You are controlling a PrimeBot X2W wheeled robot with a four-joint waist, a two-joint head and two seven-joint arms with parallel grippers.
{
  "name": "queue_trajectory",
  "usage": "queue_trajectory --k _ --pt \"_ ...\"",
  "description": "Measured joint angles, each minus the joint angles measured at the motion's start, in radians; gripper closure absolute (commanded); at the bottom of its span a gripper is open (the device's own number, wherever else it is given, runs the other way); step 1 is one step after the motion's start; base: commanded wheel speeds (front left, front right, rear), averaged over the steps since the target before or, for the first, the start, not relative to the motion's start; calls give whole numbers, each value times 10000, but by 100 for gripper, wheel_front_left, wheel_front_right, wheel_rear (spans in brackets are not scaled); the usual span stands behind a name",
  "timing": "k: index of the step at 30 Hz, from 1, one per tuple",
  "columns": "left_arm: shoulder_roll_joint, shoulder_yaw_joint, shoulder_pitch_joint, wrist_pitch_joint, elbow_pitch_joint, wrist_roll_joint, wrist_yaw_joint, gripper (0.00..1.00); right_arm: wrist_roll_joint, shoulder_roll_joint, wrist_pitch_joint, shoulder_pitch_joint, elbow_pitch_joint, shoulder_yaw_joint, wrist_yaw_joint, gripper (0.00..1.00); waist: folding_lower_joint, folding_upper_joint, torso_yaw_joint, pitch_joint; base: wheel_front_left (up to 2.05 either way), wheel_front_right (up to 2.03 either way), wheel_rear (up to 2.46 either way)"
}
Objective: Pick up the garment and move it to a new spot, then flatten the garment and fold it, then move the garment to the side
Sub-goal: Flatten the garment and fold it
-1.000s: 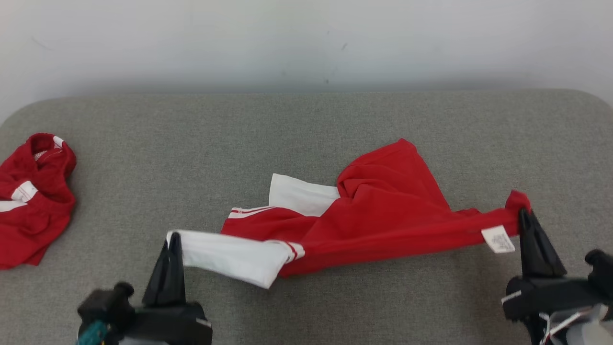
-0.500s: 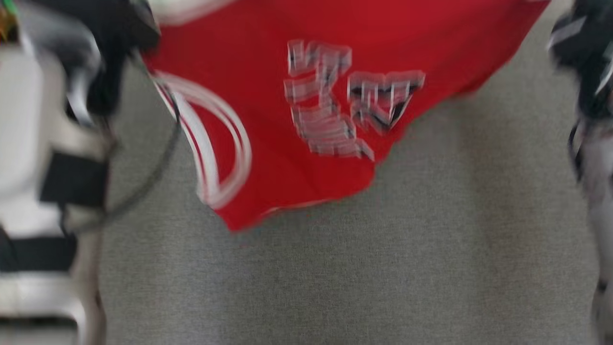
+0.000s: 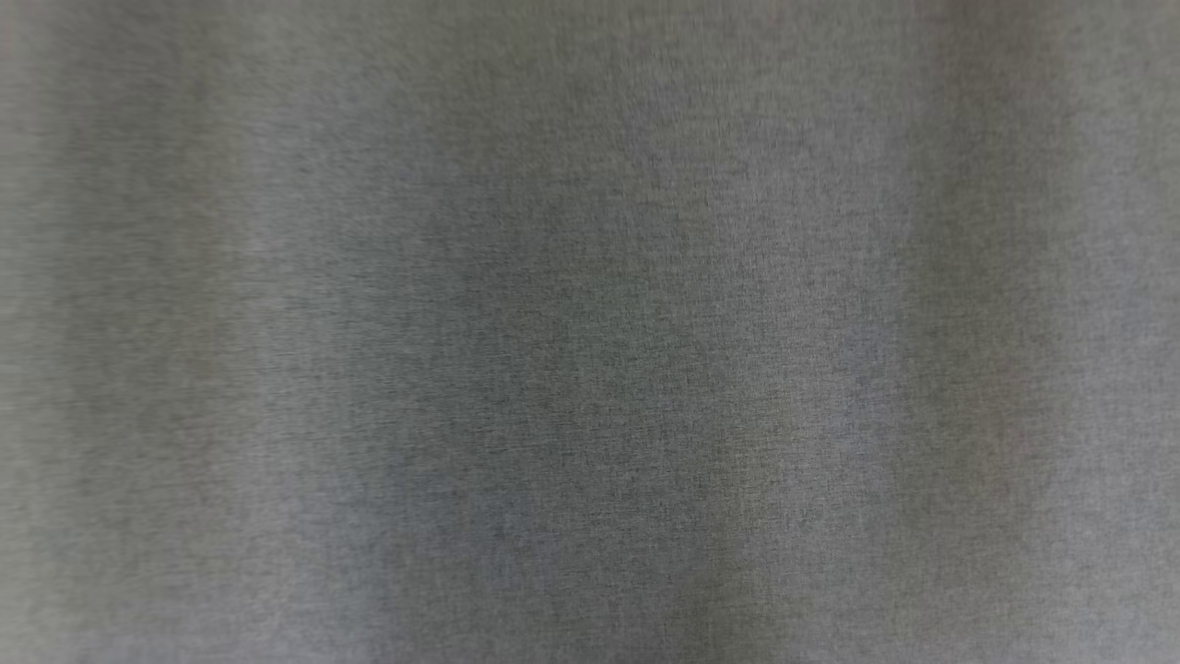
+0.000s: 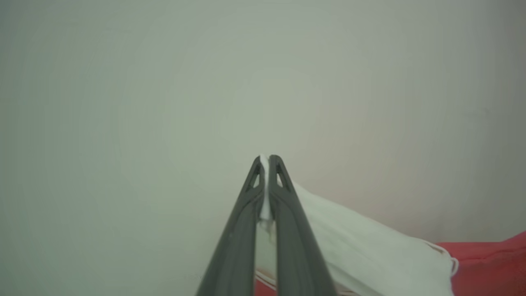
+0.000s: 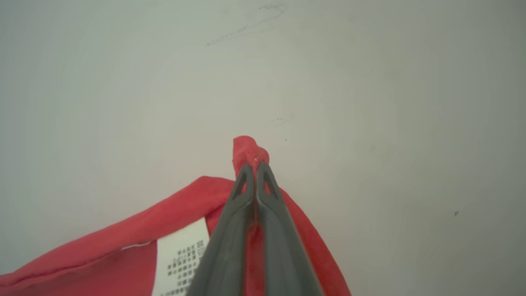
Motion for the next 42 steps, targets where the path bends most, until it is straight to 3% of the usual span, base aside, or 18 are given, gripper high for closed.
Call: queue_trajectory --k 9,15,17,24,29,35,42 --pt "-180 -150 -1178 -1043 1540 4 -109 100 -23 -98 -894 -705 779 506 0 100 -3 0 -151 543 0 0 0" --pt "-234 -360 -443 -2023 1987 -267 -217 100 635 -221 -1264 89 736 1333 0 100 -6 -2 -17 311 0 0 0" --pt "-324 -286 174 -2293 1827 -815 -259 100 955 -267 -1369 662 385 1743 0 100 -7 -2 6 152 0 0 0" --pt "-293 -514 4261 -2767 -550 -2571 -267 100 2596 -949 -1749 4313 -1908 3087 0 100 -7 -3 42 -652 0 0 0" --pt "-115 -188 8249 -2844 -2966 -3325 -247 100 3756 -1453 -1822 7616 -3593 3206 0 100 -8 -3 13 -1420 0 0 0" --pt "-472 -242 13219 -2876 -6247 -3336 554 100 3801 -1515 -1858 11226 -5097 2383 0 100 -9 -6 -37 -2323 0 0 0" --pt "-821 -639 17452 -2876 -8341 -3513 1411 100 3219 -1039 -1856 14267 -6261 1611 0 100 -11 -7 -76 -3153 0 0 0"
